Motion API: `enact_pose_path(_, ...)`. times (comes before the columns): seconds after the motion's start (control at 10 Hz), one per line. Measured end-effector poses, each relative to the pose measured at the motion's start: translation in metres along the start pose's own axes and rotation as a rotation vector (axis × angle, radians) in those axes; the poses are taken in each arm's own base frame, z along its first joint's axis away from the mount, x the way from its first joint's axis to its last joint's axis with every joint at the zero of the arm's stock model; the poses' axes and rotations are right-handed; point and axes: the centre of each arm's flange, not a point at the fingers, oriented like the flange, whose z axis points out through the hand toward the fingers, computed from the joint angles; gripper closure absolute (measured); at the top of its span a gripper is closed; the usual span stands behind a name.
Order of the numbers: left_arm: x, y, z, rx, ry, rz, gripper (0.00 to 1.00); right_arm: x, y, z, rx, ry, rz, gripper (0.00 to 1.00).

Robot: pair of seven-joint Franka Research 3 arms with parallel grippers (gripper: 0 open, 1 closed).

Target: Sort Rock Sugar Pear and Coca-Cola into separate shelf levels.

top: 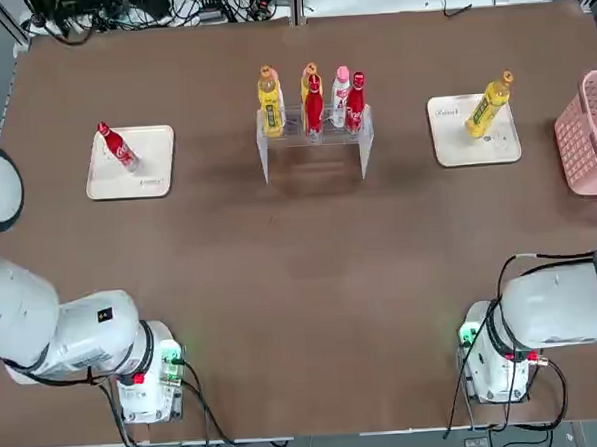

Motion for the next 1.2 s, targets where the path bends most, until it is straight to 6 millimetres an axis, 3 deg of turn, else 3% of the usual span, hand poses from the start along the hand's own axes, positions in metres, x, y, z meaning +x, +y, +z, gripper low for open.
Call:
enact_pose_path(0.2,0.029,-0.029,0.042,0.002,0.005,-0.048,0.0,0.0,-0.003,-0.001,0.003,0.005,-0.003,0.0)
enact_pose_path(0.4,0.057,-0.074,0.103,0.006,0.086,-0.089,0.0,0.004,-0.001,0.002,0.007,0.029,-0.003,0.0)
enact_pose_path(0.6,0.064,-0.113,0.155,0.012,0.151,-0.074,0.0,0.015,0.001,0.03,0.01,0.049,-0.011,0.0)
enact_pose_path(0.8,0.056,-0.143,0.195,0.011,0.184,-0.051,0.0,0.023,0.003,0.066,0.011,0.055,-0.026,0.0)
enact_pose_path(1.0,0.047,-0.136,0.222,0.012,0.173,-0.031,0.0,0.025,0.009,0.08,0.009,0.052,-0.07,0.06)
enact_pose_path(1.1,0.04,-0.127,0.233,0.014,0.183,-0.018,0.0,0.027,0.017,0.089,0.008,0.051,-0.116,0.16)
enact_pose_path(1.2,0.034,-0.121,0.241,0.017,0.191,-0.01,0.0,0.03,0.027,0.1,0.008,0.048,-0.149,0.19)
